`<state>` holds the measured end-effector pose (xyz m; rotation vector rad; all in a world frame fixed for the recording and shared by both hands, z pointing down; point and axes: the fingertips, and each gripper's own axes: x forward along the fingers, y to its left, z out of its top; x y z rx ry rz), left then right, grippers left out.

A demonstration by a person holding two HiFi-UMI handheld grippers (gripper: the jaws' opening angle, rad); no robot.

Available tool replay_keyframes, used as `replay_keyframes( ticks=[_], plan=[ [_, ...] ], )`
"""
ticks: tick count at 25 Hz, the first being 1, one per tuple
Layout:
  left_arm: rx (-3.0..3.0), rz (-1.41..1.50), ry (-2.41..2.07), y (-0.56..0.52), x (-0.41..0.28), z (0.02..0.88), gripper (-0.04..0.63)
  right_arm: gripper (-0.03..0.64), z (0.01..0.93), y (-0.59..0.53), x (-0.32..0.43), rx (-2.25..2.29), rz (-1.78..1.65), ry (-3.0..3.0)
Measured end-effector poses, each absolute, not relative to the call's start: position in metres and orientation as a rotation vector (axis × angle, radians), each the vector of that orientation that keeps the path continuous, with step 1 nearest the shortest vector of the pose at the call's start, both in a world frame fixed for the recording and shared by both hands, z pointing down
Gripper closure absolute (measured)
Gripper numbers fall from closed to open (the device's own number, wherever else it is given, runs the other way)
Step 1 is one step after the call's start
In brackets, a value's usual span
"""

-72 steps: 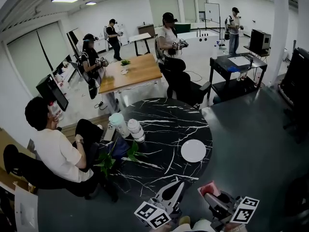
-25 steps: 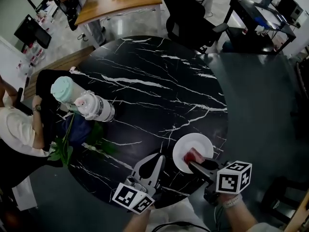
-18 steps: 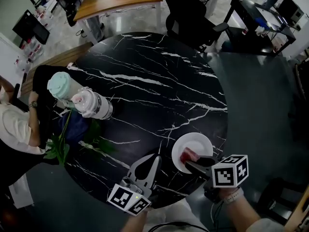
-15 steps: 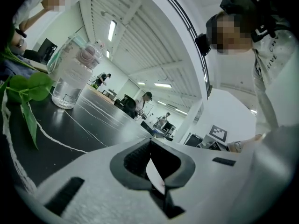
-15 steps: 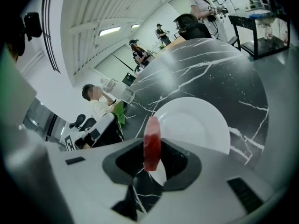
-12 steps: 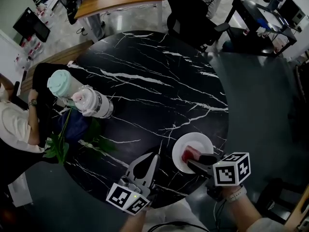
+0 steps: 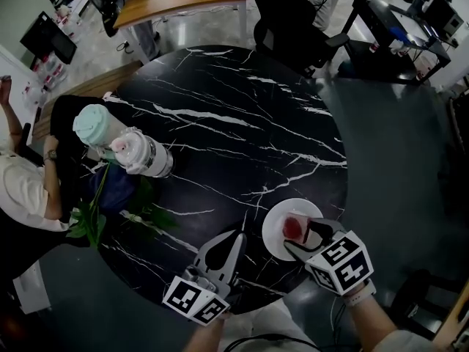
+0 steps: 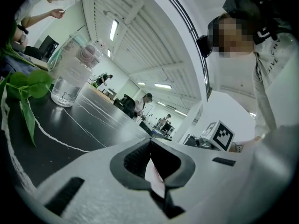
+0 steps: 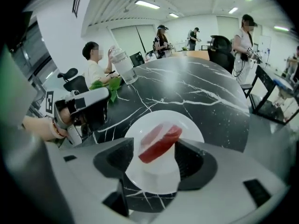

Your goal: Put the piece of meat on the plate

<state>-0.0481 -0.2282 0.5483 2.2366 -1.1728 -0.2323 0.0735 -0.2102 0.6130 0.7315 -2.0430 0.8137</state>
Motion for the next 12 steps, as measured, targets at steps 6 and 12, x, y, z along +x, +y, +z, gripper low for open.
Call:
replay_keyframes(
  ticks=[6,12],
  plan=[
    [2.233,-0.244,-1.165,-0.225,-0.048,0.546,0.586,0.345,0.612,-0.206,0.083,0.745,0.739,-2.013],
    [2.242,-0.246,-1.150,-0.216,-0.045,0.542,0.586,0.341,0.613,-0.190,0.092,0.743,0.740,-1.984]
  ],
)
